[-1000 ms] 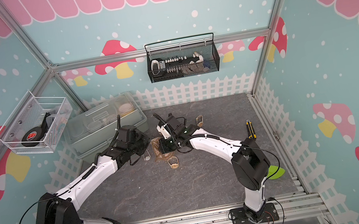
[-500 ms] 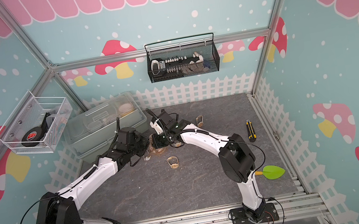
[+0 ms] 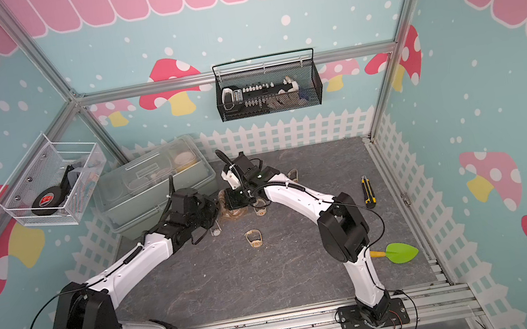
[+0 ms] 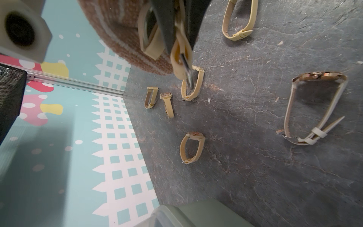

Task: Wipe the watch dial
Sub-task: Wipe the dirt from the watch dial.

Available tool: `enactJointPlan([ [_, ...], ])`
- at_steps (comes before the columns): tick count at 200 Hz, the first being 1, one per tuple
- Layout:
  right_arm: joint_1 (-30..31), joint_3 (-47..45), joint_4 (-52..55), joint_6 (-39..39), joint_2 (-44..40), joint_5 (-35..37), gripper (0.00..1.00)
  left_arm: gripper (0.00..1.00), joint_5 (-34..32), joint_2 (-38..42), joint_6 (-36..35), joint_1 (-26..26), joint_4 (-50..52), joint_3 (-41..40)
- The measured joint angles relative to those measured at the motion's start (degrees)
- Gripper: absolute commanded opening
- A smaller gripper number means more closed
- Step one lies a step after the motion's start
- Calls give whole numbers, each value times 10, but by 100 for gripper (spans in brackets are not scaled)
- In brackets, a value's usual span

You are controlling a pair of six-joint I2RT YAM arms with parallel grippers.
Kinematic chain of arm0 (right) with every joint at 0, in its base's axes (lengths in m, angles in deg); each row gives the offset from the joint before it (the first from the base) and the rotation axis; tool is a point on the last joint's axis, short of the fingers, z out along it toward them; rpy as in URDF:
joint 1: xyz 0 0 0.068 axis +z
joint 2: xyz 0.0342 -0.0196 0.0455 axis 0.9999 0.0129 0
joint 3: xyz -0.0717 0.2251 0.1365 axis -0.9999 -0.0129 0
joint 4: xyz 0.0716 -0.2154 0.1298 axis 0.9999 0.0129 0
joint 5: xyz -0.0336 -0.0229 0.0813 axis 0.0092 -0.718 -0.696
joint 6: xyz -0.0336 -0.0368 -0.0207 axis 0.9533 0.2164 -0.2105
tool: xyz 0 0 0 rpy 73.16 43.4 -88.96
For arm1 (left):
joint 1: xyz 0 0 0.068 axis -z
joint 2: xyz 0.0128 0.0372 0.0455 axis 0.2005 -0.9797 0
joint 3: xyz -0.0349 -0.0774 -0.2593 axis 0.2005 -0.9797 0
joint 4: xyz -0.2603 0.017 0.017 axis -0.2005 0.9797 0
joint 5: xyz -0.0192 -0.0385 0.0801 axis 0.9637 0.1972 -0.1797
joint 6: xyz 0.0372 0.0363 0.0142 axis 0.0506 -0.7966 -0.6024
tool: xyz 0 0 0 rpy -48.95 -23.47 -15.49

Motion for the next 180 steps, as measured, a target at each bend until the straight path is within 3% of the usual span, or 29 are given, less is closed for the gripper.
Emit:
enactJointPlan([
  [93,-89,17,-24,14,13,15,0,0,62,44,12,-47,-6,-14],
  [140,-72,-33,-33,18,-19,9,0,0,68,43,18,-52,-9,-14],
  [180,-23,-106,-49,14,-70,6,0,0,68,29,23,-53,-21,-13],
])
